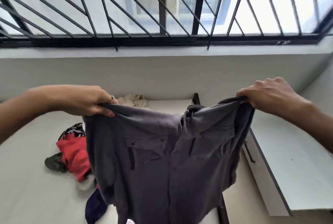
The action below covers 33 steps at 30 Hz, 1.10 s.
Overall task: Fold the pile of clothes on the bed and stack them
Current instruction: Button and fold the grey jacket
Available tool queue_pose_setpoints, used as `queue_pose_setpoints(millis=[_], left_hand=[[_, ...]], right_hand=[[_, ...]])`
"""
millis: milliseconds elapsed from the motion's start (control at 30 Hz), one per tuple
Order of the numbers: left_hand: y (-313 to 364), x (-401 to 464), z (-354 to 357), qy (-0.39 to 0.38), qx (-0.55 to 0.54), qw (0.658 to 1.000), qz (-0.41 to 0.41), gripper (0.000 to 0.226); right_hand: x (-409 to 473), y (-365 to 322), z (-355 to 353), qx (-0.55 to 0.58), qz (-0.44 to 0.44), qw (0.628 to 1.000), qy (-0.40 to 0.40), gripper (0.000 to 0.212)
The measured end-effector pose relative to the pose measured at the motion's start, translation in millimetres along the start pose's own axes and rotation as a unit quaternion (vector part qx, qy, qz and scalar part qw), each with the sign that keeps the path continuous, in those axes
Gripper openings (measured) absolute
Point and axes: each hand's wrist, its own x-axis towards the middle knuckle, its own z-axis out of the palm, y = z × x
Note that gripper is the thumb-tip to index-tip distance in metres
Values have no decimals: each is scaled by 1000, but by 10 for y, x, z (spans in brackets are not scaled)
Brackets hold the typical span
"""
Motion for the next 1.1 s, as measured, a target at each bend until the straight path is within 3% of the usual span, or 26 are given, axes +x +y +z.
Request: queue_pose_setpoints(millis=[67, 133, 233, 300, 433, 600, 667, 767, 867, 967, 1000, 1100], left_hand=[[82, -10, -52, 15, 52, 998, 24, 9], [222, -16, -128, 37, 96, 994, 42, 6], [461, 61, -218, 106, 107, 978, 142, 30], [584, 171, -299, 131, 89, 972, 172, 34], [836, 414, -457, 124, 48, 972, 195, 18], [1065, 691, -563, 115, 19, 964, 239, 21], [1104, 775, -554, 112, -17, 956, 269, 18], [1144, 879, -548, 143, -69, 967, 202, 5], [1192, 1036, -488, 209, -85, 961, 162, 18], [1241, 1181, -375, 263, -137, 949, 105, 24], [1265, 1214, -341, 274, -157, 945, 88, 25], [1407, 1253, -262, 288, -206, 931, 83, 18]], right_hand=[[26, 53, -38, 66, 20, 997, 31, 41], [100, 80, -100, 177, -23, 982, 63, 45], [225, -2, -320, 295, -102, 942, 122, 46], [303, -104, -492, 310, -137, 928, 154, 49], [409, -281, -776, 326, -197, 914, 140, 50], [410, -496, -1011, 394, -255, 868, 163, 47], [417, -529, -1013, 427, -229, 852, 197, 45], [431, -564, -888, 492, -139, 824, 244, 43], [294, -620, -803, 506, -27, 804, 311, 39], [-14, -729, -765, 503, 123, 787, 335, 16], [-81, -785, -732, 519, 166, 785, 295, 3], [-103, -1000, -601, 627, 204, 740, 131, 61]])
